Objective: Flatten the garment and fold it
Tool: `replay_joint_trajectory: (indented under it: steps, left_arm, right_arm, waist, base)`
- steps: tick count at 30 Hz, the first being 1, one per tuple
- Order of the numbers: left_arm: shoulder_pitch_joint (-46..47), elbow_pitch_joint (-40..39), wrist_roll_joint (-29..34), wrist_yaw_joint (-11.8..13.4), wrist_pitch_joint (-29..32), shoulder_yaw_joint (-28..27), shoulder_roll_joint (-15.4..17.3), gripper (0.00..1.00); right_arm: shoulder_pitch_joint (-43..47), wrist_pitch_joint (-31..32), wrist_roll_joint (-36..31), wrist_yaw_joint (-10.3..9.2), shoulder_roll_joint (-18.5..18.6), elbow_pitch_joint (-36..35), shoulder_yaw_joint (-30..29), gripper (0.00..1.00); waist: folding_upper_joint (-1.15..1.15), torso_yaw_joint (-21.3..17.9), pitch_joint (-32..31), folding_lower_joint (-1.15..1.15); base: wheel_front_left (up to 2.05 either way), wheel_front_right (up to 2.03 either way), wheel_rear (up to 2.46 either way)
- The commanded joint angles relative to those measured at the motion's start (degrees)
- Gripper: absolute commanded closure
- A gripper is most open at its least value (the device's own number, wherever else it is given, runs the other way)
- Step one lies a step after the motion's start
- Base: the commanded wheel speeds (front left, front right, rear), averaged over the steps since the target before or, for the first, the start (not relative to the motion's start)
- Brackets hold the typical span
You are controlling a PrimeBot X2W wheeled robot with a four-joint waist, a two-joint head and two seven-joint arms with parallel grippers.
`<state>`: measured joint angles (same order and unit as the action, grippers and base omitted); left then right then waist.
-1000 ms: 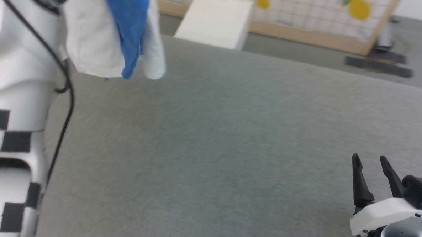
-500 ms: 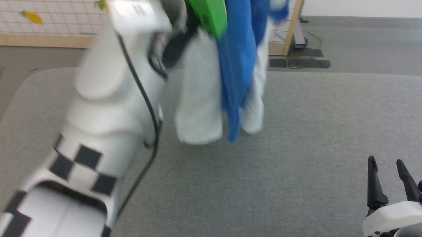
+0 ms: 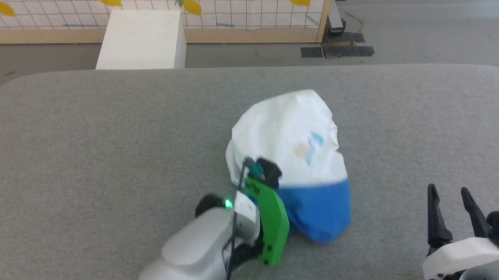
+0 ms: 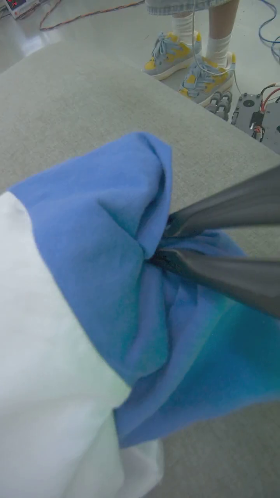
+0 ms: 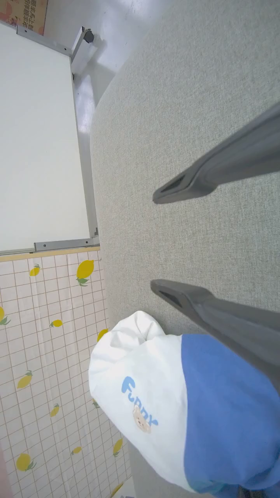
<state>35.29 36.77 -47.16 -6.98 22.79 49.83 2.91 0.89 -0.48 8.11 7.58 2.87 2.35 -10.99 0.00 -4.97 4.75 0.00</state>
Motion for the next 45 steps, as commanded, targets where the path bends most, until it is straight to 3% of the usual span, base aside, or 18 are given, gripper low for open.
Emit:
replay_joint_trajectory:
  steps: [1, 3, 4, 5, 6, 10, 14, 18, 23, 30, 34, 39, 45]
  left_arm:
    - [-1.25, 0.51, -0.87, 0.29, 1.61, 1.14, -0.01, 1.0]
    - [-2.69, 0.6, -2.95, 0.56, 4.38, 2.33, -0.02, 1.0]
    - [-2.89, 0.43, -3.67, 0.95, 5.39, 2.69, -0.02, 0.82]
    - [-2.97, 0.13, -4.56, 1.3, 5.97, 2.52, -0.02, 0.21]
    - [-3.08, -0.6, -6.32, 1.62, 6.48, 1.72, -0.02, 0.0]
    - [-1.94, -4.66, -11.74, 2.24, 6.55, -3.19, 0.11, 0.0]
    - [-1.18, -10.57, -16.21, 3.72, 4.66, -10.09, 2.6, 0.0]
    - [-2.08, -16.97, -18.04, 5.63, -2.33, -18.05, 6.19, 0.0]
    - [-5.57, -20.81, -8.82, 9.03, -20.53, -24.24, 12.1, 0.0]
    - [-13.96, -22.34, 0.5, 13.05, -35.97, -26.76, 15.16, 0.0]
    - [-18.95, -25.47, 7.1, 15.05, -37.69, -29.35, 15.11, 0.0]
    - [-25.96, -31.88, 15.4, 14.97, -37.77, -34.85, 11.29, 0.0]
    - [-30.88, -35.05, 20.94, 12.89, -37.78, -39.48, 6.55, 0.0]
  right_arm:
    - [-0.54, -0.27, 0.38, -0.09, 0.0, 0.1, 0.17, 0.0]
    - [-0.43, -0.38, 0.47, -0.09, 0.0, 0.37, 0.13, 0.0]
    - [-0.35, -0.42, 0.54, -0.09, 0.0, 0.49, 0.1, 0.0]
    - [-0.3, -0.46, 0.61, -0.09, 0.0, 0.62, 0.09, 0.0]
    - [-0.24, -0.48, 0.68, -0.09, 0.0, 0.82, 0.18, 0.0]
    - [0.11, -0.68, 0.94, -0.09, 0.0, 1.25, 0.17, 0.0]
    - [0.81, -0.85, 1.23, -0.09, 0.0, 1.78, 0.08, 0.0]
    - [1.34, -0.95, 1.46, -0.09, 0.0, 1.97, 0.16, 0.0]
    - [1.74, -1.03, 1.53, -0.09, 0.0, 2.11, -0.31, 0.0]
    - [2.24, -0.94, 1.12, -0.09, 0.0, 1.81, -1.18, 0.0]
    - [2.05, -0.12, 1.0, -0.09, 0.0, 2.08, -1.26, 0.0]
    - [0.7, 3.26, -0.36, -0.09, 0.0, 2.5, -0.6, 0.0]
    - [-5.81, 16.79, -3.74, -0.09, 0.3, 3.99, 3.69, 0.0]
  waist:
    - [0.0, 0.12, 0.08, 0.0]
    - [0.0, 0.47, -0.13, 0.0]
    - [0.0, 0.75, -0.24, 0.0]
    - [0.0, 1.01, -0.43, 0.0]
    - [0.0, 1.26, -0.77, 0.0]
    - [0.0, 2.44, -2.29, 0.0]
    - [0.0, 3.94, -4.22, 0.0]
    - [0.0, 5.23, -5.38, 0.0]
    - [0.0, 6.61, -6.1, 0.0]
    - [0.0, 7.74, -6.19, 0.0]
    - [0.0, 7.64, -5.46, 0.0]
    - [0.0, 7.29, -3.6, 0.0]
    - [0.0, 6.82, -1.11, 0.0]
  base:
    - [0.0, 0.0, 0.0]
    - [0.0, 0.0, 0.0]
    - [0.0, 0.0, 0.0]
    - [0.0, 0.0, 0.0]
    - [0.0, 0.0, 0.0]
    - [0.0, 0.0, 0.0]
    - [0.0, 0.0, 0.0]
    - [0.0, 0.0, 0.0]
    - [0.0, 0.0, 0.0]
    - [0.0, 0.0, 0.0]
    - [0.0, 0.0, 0.0]
    - [0.0, 0.0, 0.0]
    - [0.0, 0.0, 0.0]
